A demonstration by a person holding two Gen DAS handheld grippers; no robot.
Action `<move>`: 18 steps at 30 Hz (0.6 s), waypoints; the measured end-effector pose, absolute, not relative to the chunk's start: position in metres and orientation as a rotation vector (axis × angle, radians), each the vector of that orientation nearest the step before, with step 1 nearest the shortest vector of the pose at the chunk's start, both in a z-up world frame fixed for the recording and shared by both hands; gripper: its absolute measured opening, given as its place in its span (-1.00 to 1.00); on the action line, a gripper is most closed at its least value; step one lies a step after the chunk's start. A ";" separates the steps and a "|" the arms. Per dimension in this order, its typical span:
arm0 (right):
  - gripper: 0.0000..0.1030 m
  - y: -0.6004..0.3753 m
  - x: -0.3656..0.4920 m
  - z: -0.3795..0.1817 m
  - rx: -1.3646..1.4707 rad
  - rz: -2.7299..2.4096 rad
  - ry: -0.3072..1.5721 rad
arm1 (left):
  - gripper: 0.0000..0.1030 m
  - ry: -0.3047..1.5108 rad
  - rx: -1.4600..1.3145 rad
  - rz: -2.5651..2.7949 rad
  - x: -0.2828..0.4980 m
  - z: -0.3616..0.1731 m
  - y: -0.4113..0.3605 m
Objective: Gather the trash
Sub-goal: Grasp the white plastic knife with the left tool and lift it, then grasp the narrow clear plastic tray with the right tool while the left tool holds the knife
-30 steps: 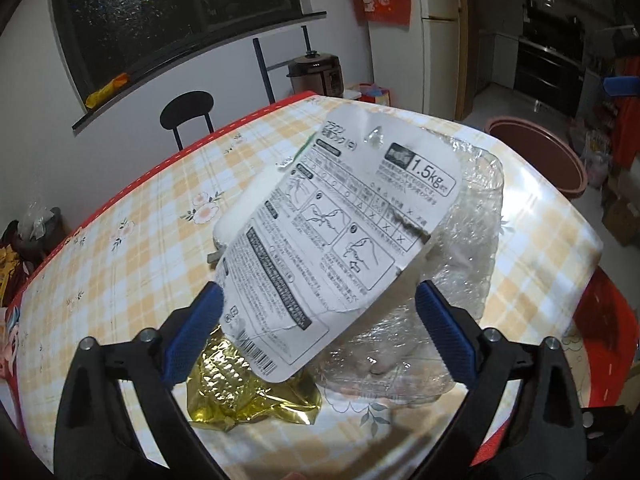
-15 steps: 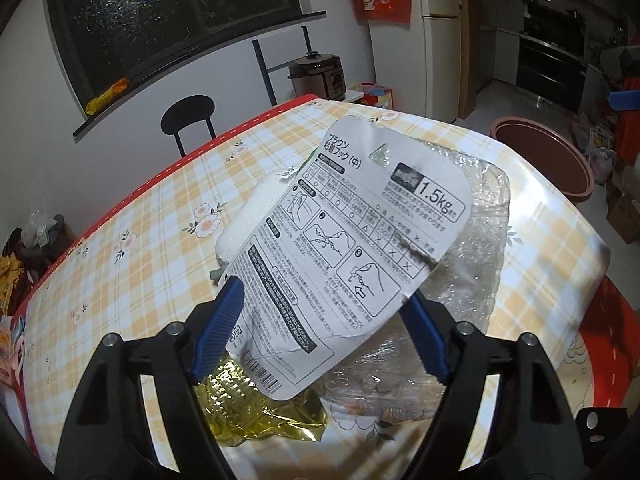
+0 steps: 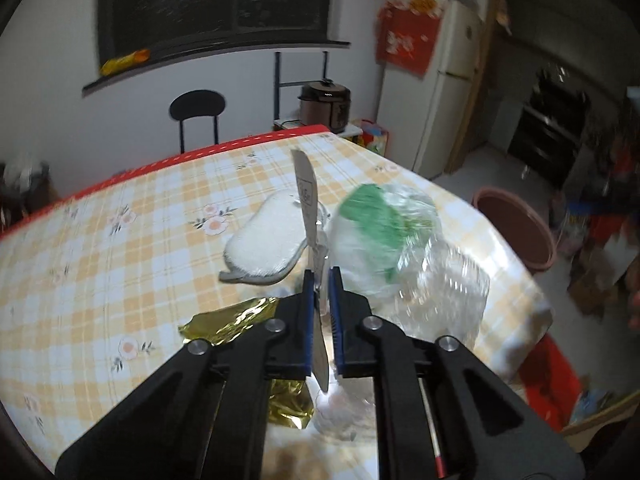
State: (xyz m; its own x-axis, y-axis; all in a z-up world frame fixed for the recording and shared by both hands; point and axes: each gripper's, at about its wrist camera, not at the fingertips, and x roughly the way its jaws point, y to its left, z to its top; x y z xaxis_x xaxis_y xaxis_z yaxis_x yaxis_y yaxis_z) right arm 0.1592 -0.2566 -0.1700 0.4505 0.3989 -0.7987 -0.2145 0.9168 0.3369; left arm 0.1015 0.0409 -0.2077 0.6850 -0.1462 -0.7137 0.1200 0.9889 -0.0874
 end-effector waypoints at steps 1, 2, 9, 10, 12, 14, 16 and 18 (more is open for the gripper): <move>0.90 -0.252 0.160 -0.172 0.191 0.391 1.042 | -0.79 0.797 -0.053 -0.139 0.097 -0.205 0.047; 0.90 -0.248 0.159 -0.174 0.187 0.398 1.046 | -0.79 0.795 -0.064 -0.133 0.094 -0.204 0.051; 0.90 -0.211 0.150 -0.212 0.125 0.468 1.131 | -0.79 0.793 -0.122 -0.090 0.066 -0.199 0.079; 0.90 -0.207 0.147 -0.218 0.116 0.472 1.149 | -0.79 0.794 -0.126 -0.086 0.062 -0.198 0.081; 0.90 -0.199 0.139 -0.234 0.097 0.490 1.197 | -0.79 0.798 -0.132 -0.078 0.053 -0.199 0.088; 0.90 -0.195 0.134 -0.242 0.079 0.493 1.226 | -0.79 0.800 -0.137 -0.071 0.045 -0.200 0.093; 0.90 -0.192 0.127 -0.250 0.067 0.499 1.252 | -0.79 0.802 -0.143 -0.065 0.038 -0.201 0.098; 0.90 -0.192 0.124 -0.253 0.059 0.497 1.267 | -0.79 0.804 -0.154 -0.058 0.033 -0.202 0.104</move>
